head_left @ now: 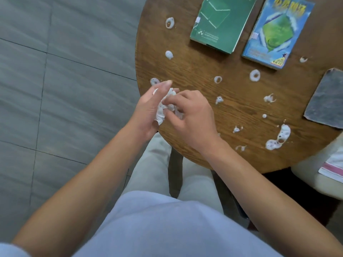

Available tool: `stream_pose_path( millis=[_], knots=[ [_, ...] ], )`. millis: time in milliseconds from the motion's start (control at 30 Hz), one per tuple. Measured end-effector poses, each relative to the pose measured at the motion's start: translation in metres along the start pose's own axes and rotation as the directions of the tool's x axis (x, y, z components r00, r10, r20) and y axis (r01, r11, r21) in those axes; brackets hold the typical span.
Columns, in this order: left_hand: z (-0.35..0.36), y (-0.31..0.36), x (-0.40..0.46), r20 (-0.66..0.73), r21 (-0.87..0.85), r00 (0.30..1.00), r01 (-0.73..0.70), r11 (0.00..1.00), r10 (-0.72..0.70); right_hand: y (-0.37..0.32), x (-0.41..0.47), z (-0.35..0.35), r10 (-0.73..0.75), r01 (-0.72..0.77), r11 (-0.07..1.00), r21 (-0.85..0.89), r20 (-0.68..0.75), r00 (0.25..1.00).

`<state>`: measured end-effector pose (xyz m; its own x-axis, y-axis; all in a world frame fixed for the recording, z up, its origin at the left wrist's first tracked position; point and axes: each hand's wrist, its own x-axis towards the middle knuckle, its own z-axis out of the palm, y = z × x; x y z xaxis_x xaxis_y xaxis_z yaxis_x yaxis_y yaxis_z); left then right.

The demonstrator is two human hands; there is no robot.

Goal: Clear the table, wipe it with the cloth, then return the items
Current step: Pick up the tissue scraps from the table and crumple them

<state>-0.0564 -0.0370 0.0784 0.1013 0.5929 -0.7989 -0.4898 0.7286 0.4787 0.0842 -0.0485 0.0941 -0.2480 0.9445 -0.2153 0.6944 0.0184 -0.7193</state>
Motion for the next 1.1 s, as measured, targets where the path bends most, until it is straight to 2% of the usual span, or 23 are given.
stream_pose_path(
  millis=[100, 167, 333, 433, 600, 700, 800, 967, 1100],
  knots=[
    [0.015, -0.013, 0.0, -0.055, 0.133, 0.997, -0.037, 0.99, 0.045, 0.016, -0.011, -0.02, -0.017, 0.017, 1.0, 0.007, 0.017, 1.0],
    [0.023, -0.02, 0.001, -0.087, 0.161, 0.994, -0.047, 0.986, 0.061, 0.023, -0.018, -0.031, 0.002, -0.002, 1.0, 0.007, -0.006, 1.0],
    [0.072, -0.047, -0.005, -0.073, 0.199, 0.996, -0.044, 0.979, 0.06, 0.057, -0.051, -0.071, 0.135, -0.122, 0.989, 0.089, -0.16, 0.978],
    [0.099, -0.066, -0.01, -0.055, 0.184, 0.998, -0.005, 0.983, 0.015, 0.077, -0.076, -0.087, 0.137, -0.125, 0.988, 0.088, -0.143, 0.98],
    [0.13, -0.111, -0.02, 0.013, 0.044, 0.996, 0.089, 0.995, -0.09, 0.106, -0.118, -0.105, 0.118, -0.105, 0.989, 0.106, -0.126, 0.985],
    [0.152, -0.137, -0.027, 0.037, 0.005, 0.991, 0.131, 0.991, -0.131, 0.128, -0.142, -0.108, 0.05, -0.039, 0.995, 0.092, -0.118, 0.992],
    [0.178, -0.159, -0.041, 0.116, -0.051, 0.976, 0.193, 0.98, -0.186, 0.15, -0.165, -0.109, -0.025, 0.025, 1.0, 0.004, -0.135, 0.991],
    [0.194, -0.187, -0.057, 0.123, 0.013, 0.963, 0.241, 0.97, -0.241, 0.172, -0.198, -0.12, -0.058, 0.05, 0.998, -0.037, -0.269, 0.961],
    [0.195, -0.202, -0.071, 0.179, 0.149, 0.947, 0.244, 0.958, -0.269, 0.17, -0.222, -0.122, 0.001, -0.016, 0.999, -0.037, -0.357, 0.934]
  ],
)
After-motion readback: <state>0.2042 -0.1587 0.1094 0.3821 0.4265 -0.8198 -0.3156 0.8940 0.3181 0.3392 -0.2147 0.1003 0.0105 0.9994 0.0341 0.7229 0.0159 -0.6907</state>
